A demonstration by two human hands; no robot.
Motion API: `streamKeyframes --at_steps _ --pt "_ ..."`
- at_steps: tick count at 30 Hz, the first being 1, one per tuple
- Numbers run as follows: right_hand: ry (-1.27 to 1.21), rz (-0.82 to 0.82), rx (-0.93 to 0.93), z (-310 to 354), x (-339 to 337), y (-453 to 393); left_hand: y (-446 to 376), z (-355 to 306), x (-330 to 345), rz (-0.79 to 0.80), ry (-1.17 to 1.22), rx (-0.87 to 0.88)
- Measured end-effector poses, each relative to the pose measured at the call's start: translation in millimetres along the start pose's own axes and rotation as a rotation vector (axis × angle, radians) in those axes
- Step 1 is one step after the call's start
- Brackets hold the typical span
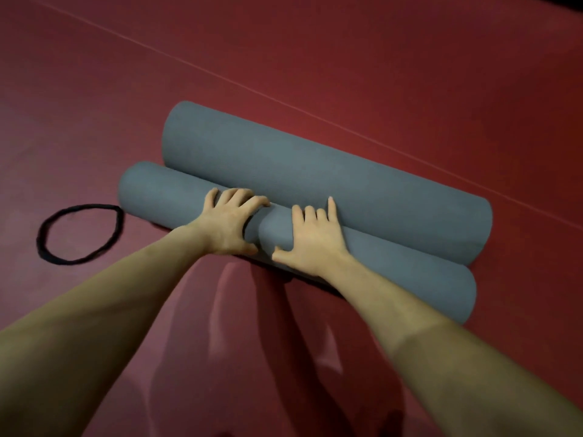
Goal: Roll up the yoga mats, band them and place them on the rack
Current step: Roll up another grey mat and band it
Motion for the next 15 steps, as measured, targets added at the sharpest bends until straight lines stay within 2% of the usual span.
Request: streamKeyframes --at_steps 4,7,12,15 --pt "0.043 0.055 0.001 -2 8 2 -7 -5 11 0.168 -0.438 0.091" --pt "0.123 0.09 0.014 3 5 0 -14 -8 9 0.17 -0.651 0.168" --pt "0.207 0.002 0.002 22 -7 5 -10 -11 8 0.047 -0.678 0.272" --pt "0.262 0.009 -0.001 29 -13 11 1 -12 5 0.009 -0.632 0.31"
Point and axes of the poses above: each hand's wrist, its own y-axis away from the middle knuckle, its own x-axis out of the palm, z = x × y, the point moved 8 cm from there along -y, towards the middle knuckle, and after that the axes turned 8 degrees about x, right-handed, at the moved point
